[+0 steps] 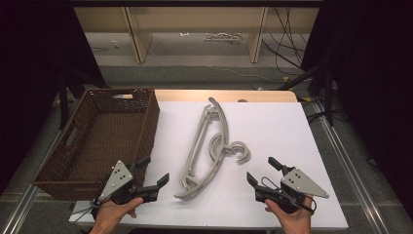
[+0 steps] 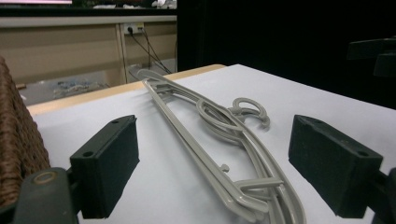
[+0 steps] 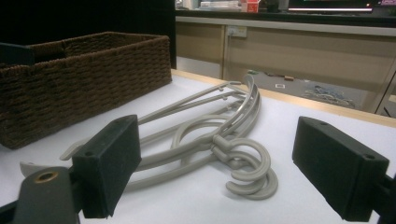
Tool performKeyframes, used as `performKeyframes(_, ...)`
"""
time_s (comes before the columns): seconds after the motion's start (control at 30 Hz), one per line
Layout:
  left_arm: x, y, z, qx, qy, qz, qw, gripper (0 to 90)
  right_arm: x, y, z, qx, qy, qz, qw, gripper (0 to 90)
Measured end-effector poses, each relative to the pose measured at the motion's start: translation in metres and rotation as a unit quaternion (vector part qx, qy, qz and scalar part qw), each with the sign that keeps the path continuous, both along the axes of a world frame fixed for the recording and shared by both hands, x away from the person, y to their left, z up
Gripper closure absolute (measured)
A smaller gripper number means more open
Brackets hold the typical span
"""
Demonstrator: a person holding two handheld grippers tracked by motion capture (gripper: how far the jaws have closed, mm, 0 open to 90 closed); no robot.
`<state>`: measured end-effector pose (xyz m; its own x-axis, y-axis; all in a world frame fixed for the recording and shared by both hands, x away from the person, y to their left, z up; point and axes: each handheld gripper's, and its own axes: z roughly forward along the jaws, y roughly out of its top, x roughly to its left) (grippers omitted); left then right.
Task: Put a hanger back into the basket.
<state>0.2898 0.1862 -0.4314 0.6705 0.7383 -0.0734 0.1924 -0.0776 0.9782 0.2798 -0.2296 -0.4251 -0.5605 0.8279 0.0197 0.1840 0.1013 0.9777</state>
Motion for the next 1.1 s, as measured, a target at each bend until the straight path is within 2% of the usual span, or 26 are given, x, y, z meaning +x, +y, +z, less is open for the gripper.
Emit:
performKeyframes(0.03, -0.001, -0.005, 0.001, 0.011, 0.004, -0.010, 0.9999, 15.7, 0.001, 0.000, -0.001, 0.004, -0.001, 0.004, 1.0000, 16.3)
performKeyframes(0.1, -0.002, -0.009, 0.002, 0.009, 0.009, -0.016, 0.9998, 15.7, 0.001, 0.000, -0.001, 0.004, 0.002, 0.001, 1.0000, 16.3)
performKeyframes(0.13, -0.003, -0.016, 0.003, 0.016, 0.017, -0.028, 0.9993, 15.8, 0.001, 0.000, -0.001, 0.008, 0.001, 0.001, 1.0000, 16.3)
performKeyframes(0.17, -0.003, -0.016, 0.003, 0.016, 0.017, -0.028, 0.9993, 15.8, 0.001, 0.000, -0.001, 0.008, 0.001, 0.001, 1.0000, 16.3)
performKeyframes(0.23, -0.004, -0.024, 0.006, 0.030, 0.023, -0.032, 0.9988, 15.9, 0.001, 0.000, -0.001, 0.007, 0.001, 0.001, 1.0000, 16.3)
performKeyframes(0.27, -0.002, -0.027, 0.007, 0.032, 0.023, -0.038, 0.9985, 16.0, 0.000, -0.001, 0.000, -0.003, 0.008, -0.003, 1.0000, 16.3)
performKeyframes(0.3, 0.001, -0.035, 0.011, 0.045, 0.037, -0.042, 0.9974, 16.0, 0.001, 0.000, -0.001, 0.008, 0.001, 0.001, 1.0000, 16.4)
performKeyframes(0.37, 0.003, -0.040, 0.012, 0.053, 0.043, -0.042, 0.9968, 16.4, 0.001, 0.000, -0.001, 0.003, 0.001, 0.002, 1.0000, 16.5)
performKeyframes(0.47, 0.014, -0.053, 0.016, 0.088, 0.060, -0.054, 0.9929, 16.9, 0.000, -0.001, -0.001, -0.003, 0.002, -0.003, 1.0000, 16.5)
performKeyframes(0.5, 0.021, -0.062, 0.019, 0.098, 0.077, -0.056, 0.9906, 18.0, 0.001, 0.000, -0.001, 0.006, 0.001, 0.002, 1.0000, 16.5)
performKeyframes(0.53, 0.026, -0.065, 0.021, 0.107, 0.083, -0.066, 0.9886, 18.1, 0.001, 0.000, -0.001, 0.006, 0.001, 0.003, 1.0000, 16.5)
performKeyframes(0.57, 0.026, -0.065, 0.021, 0.107, 0.083, -0.066, 0.9886, 18.6, 0.002, -0.001, -0.001, 0.002, -0.001, 0.002, 1.0000, 16.5)
performKeyframes(0.6, 0.034, -0.072, 0.024, 0.114, 0.102, -0.073, 0.9856, 18.8, 0.001, -0.002, -0.001, -0.003, 0.005, 0.001, 1.0000, 16.5)
performKeyframes(0.67, 0.037, -0.075, 0.024, 0.116, 0.108, -0.068, 0.9851, 18.8, 0.001, -0.003, -0.001, 0.000, 0.006, 0.003, 1.0000, 16.5)
performKeyframes(0.7, 0.043, -0.081, 0.026, 0.123, 0.115, -0.067, 0.9835, 18.2, 0.001, -0.003, -0.001, 0.000, 0.006, 0.003, 1.0000, 16.5)
performKeyframes(0.73, 0.043, -0.081, 0.026, 0.123, 0.115, -0.067, 0.9835, 17.7, 0.001, -0.003, -0.001, 0.000, 0.008, 0.005, 1.0000, 16.5)
performKeyframes(0.77, 0.049, -0.088, 0.026, 0.123, 0.128, -0.072, 0.9815, 17.4, 0.001, -0.003, -0.001, 0.000, 0.007, 0.001, 1.0000, 16.6)
performKeyframes(0.8, 0.049, -0.088, 0.026, 0.123, 0.128, -0.072, 0.9815, 17.4, 0.001, -0.003, -0.001, 0.000, 0.007, 0.001, 1.0000, 16.6)
performKeyframes(0.83, 0.051, -0.091, 0.027, 0.131, 0.132, -0.070, 0.9800, 16.9, 0.001, -0.004, -0.001, -0.003, 0.010, 0.003, 0.9999, 16.5)
performKeyframes(0.87, 0.057, -0.097, 0.026, 0.146, 0.142, -0.081, 0.9756, 16.4, 0.001, -0.003, -0.001, -0.001, 0.007, 0.002, 1.0000, 16.5)
performKeyframes(0.9, 0.059, -0.102, 0.024, 0.149, 0.147, -0.080, 0.9746, 16.8, 0.001, -0.003, -0.001, -0.002, 0.010, 0.004, 0.9999, 16.5)
performKeyframes(0.93, 0.059, -0.102, 0.024, 0.149, 0.147, -0.080, 0.9746, 17.3, 0.001, -0.003, -0.001, -0.002, 0.010, 0.004, 0.9999, 16.5)
performKeyframes(0.97, 0.062, -0.105, 0.023, 0.160, 0.150, -0.081, 0.9723, 17.5, 0.001, -0.002, -0.001, 0.004, 0.006, 0.008, 0.9999, 16.5)
performKeyframes(1.0, 0.067, -0.113, 0.019, 0.178, 0.154, -0.094, 0.9674, 17.5, 0.001, -0.002, -0.001, 0.002, 0.003, 0.007, 1.0000, 16.5)
performKeyframes(1.07, 0.073, -0.120, 0.015, 0.191, 0.171, -0.107, 0.9607, 18.0, 0.001, -0.002, -0.001, -0.002, 0.007, 0.010, 0.9999, 16.7)
performKeyframes(1.1, 0.073, -0.120, 0.015, 0.191, 0.171, -0.107, 0.9607, 18.8, 0.001, -0.002, -0.001, -0.002, 0.007, 0.010, 0.9999, 16.7)
